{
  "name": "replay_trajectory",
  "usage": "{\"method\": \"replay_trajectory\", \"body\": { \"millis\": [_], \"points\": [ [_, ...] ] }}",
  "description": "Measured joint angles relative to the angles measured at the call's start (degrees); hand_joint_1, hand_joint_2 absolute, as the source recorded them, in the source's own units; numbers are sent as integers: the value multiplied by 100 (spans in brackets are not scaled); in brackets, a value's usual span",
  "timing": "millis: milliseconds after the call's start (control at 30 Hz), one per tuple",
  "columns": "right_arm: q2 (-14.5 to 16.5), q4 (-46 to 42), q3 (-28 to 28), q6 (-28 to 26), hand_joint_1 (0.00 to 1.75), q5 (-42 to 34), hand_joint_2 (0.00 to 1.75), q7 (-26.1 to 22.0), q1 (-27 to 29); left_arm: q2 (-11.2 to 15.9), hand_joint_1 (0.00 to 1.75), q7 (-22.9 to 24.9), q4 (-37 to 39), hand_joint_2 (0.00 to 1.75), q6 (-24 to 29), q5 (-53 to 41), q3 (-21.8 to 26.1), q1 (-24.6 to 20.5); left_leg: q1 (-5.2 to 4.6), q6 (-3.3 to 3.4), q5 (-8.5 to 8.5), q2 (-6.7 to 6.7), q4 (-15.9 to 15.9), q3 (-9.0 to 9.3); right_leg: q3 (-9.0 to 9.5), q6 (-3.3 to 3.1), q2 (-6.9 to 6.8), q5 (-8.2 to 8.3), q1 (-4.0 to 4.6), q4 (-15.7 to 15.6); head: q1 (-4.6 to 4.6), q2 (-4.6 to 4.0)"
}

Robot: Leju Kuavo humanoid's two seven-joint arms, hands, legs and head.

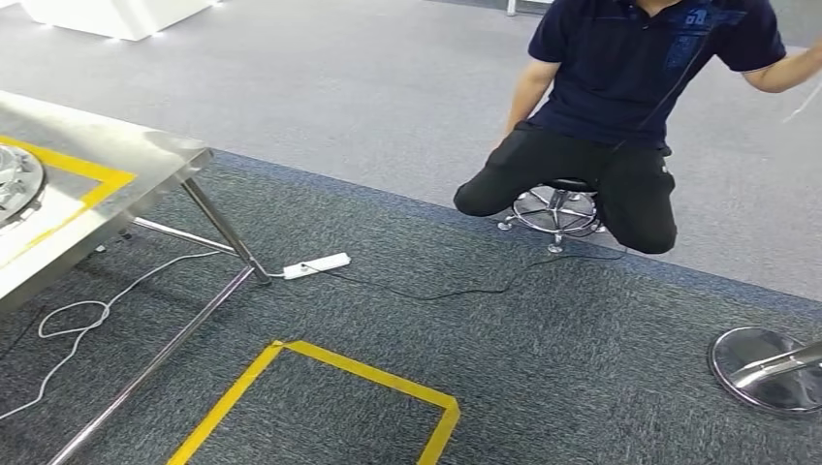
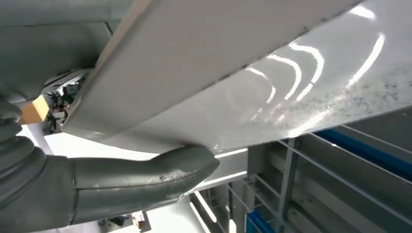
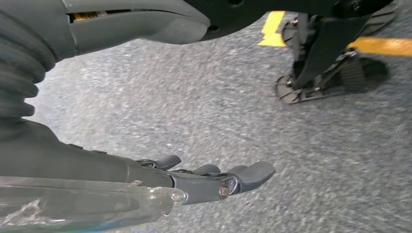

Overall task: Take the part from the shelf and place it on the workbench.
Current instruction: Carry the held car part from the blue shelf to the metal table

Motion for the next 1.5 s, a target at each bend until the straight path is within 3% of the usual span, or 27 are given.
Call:
{"method": "replay_trajectory", "body": {
  "millis": [67, 167, 233, 267, 333, 367, 433, 467, 533, 600, 667, 733, 767, 833, 900, 967, 1033, 1067, 1133, 1200, 1233, 1267, 1300, 1367, 1400, 1467, 1500],
  "points": [
    [-2, 3, -1, 0, 0, 5, 175, 1, -5, 4, 175, 0, 0, 175, 14, 8, -3, 17, 1, -52, -65, 108, 91, -62, 5, -67, -125, 32, -2, -11, -12, 0],
    [-3, 4, -2, -1, 0, 6, 175, -1, 7, 11, 175, 0, 1, 175, 21, 16, -15, 5, -16, -107, -592, 545, 979, -467, -25, -136, -337, 50, 10, -27, -55, 1],
    [-6, 5, -3, -2, 0, 6, 175, 2, 21, 11, 175, 0, 6, 175, 24, 17, -20, 4, -15, -113, -814, 625, 1571, -732, -51, -150, -501, 48, 28, -26, -57, 0],
    [-8, 5, -4, -2, 0, 6, 175, 5, 22, 11, 175, 0, 9, 175, 25, 18, -21, 6, -17, -101, -772, 635, 1605, -730, -57, -153, -584, 47, 39, -26, -57, -1],
    [-9, 7, -6, -1, 0, 5, 175, 11, 10, 15, 175, 1, 13, 175, 23, 18, -22, 7, -44, -43, -457, 728, 1075, -407, -47, -157, -736, 44, 60, -26, -56, -1],
    [-9, 8, -6, -1, 0, 5, 175, 14, 3, 20, 175, 2, 13, 175, 19, 18, -22, 4, -82, 1, -313, 901, 677, -175, -34, -154, -803, 39, 75, -25, -56, -1],
    [-9, 14, -6, 1, 0, 5, 175, 15, -5, 29, 175, 2, 13, 175, 2, 18, -29, -15, -154, 77, -186, 1170, 119, 124, -20, -127, -931, 21, 107, -20, -66, 1],
    [-9, 17, -7, 1, 0, 5, 175, 15, -7, 32, 175, 2, 13, 175, -8, 18, -32, -17, -179, 100, -186, 1214, 5, 164, -13, -107, -1008, 12, 119, -21, -74, 1],
    [-11, 20, -8, 0, 0, 7, 175, 16, -12, 33, 175, 2, 13, 175, -21, 18, -36, -2, -159, 132, -156, 1052, -43, 153, 3, -51, -1108, -13, 126, -20, -83, 1],
    [-14, 21, -10, -2, 0, 9, 175, 16, -17, 33, 175, 5, 14, 175, -33, 18, -36, 1, -102, 169, -118, 904, -69, 164, -60, 34, -849, -153, 116, 171, -66, 1],
    [-16, 25, -10, -2, 0, 11, 175, 16, -8, 31, 175, 13, 16, 175, -42, 16, -39, -8, -66, 200, -94, 764, -73, 151, -363, 100, -472, -497, 85, 836, -38, 1],
    [-17, 28, -11, -3, 0, 12, 175, 17, 13, 29, 175, 17, 17, 175, -45, 16, -42, -6, -55, 210, -77, 604, -71, 128, -727, 127, -370, -781, 58, 1570, -30, 0],
    [-19, 28, -12, -3, 0, 13, 175, 18, 21, 29, 175, 18, 19, 175, -45, 16, -43, -4, -48, 204, -71, 521, -70, 123, -800, 138, -366, -772, 50, 1691, -27, 0],
    [-24, 28, -13, 0, 0, 17, 175, 19, 22, 29, 175, 21, 20, 175, -45, 15, -43, -2, -26, 178, -60, 360, -65, 125, -624, 156, -324, -449, 28, 1281, -26, 1],
    [-30, 31, -12, 7, 0, 20, 175, 19, 15, 30, 175, 25, 20, 175, -45, 12, -43, -5, -13, 121, -60, 219, -39, 111, -228, 183, -51, -94, -35, 446, -23, 1],
    [-32, 37, -11, 13, 0, 31, 175, 19, 13, 32, 175, 26, 20, 175, -40, 1, -45, -15, -11, 48, -49, 95, -11, 61, -7, 153, 178, -4, -77, 14, -27, 0],
    [-34, 40, -11, 19, 0, 53, 175, 21, 13, 33, 175, 20, 20, 175, -22, -20, -46, -18, 11, -20, -7, -39, -17, 10, 15, 62, 103, -4, -66, -12, -31, 0],
    [-37, 41, -11, 22, 0, 64, 175, 22, 10, 33, 175, 17, 20, 175, -10, -28, -48, -13, 18, -49, -7, -31, -7, -13, 15, 20, 27, 9, -61, -16, -31, 1],
    [-39, 43, -10, 27, 0, 74, 175, 23, 6, 36, 175, 15, 21, 175, 11, -38, -51, -23, 9, -96, -166, 189, 225, -138, 14, -56, -120, 29, -64, -33, -58, 1],
    [-43, 44, -11, 27, 0, 76, 175, 24, 17, 36, 175, 15, 21, 175, 24, -43, -60, -39, -2, -134, -537, 505, 914, -467, 7, -102, -283, 23, -44, -35, -86, -1],
    [-46, 44, -12, 27, 0, 76, 175, 26, 26, 34, 175, 15, 22, 175, 26, -44, -63, -40, 0, -144, -686, 578, 1280, -641, 3, -115, -372, 17, -33, -35, -88, -1],
    [-50, 45, -12, 27, 0, 77, 175, 29, 33, 33, 175, 15, 23, 175, 27, -45, -66, -37, 2, -147, -760, 620, 1544, -763, 0, -123, -465, 12, -25, -35, -87, 0],
    [-53, 45, -13, 27, 0, 77, 175, 32, 34, 33, 175, 15, 24, 175, 28, -45, -67, -35, 2, -141, -716, 637, 1590, -777, 1, -127, -547, 7, -19, -34, -89, 0],
    [-55, 46, -12, 29, 0, 77, 175, 35, 20, 33, 175, 15, 24, 175, 35, -46, -67, -35, -12, -100, -393, 731, 1081, -490, 16, -123, -695, -5, -10, -34, -88, -1],
    [-55, 46, -12, 33, 0, 77, 175, 38, 12, 33, 175, 15, 24, 175, 39, -50, -67, -38, -37, -69, -241, 882, 691, -272, 28, -110, -760, -18, 5, -31, -89, -1],
    [-56, 47, -12, 44, 0, 76, 175, 48, 6, 33, 175, 15, 24, 175, 44, -63, -76, -48, -83, -3, -107, 1106, 140, 19, 47, -60, -877, -50, 41, -23, -89, 0],
    [-56, 48, -13, 48, 0, 75, 175, 54, 5, 33, 175, 15, 24, 175, 45, -69, -81, -46, -100, 22, -114, 1131, 43, 56, 58, -31, -941, -63, 56, -26, -91, 1]
  ]
}}
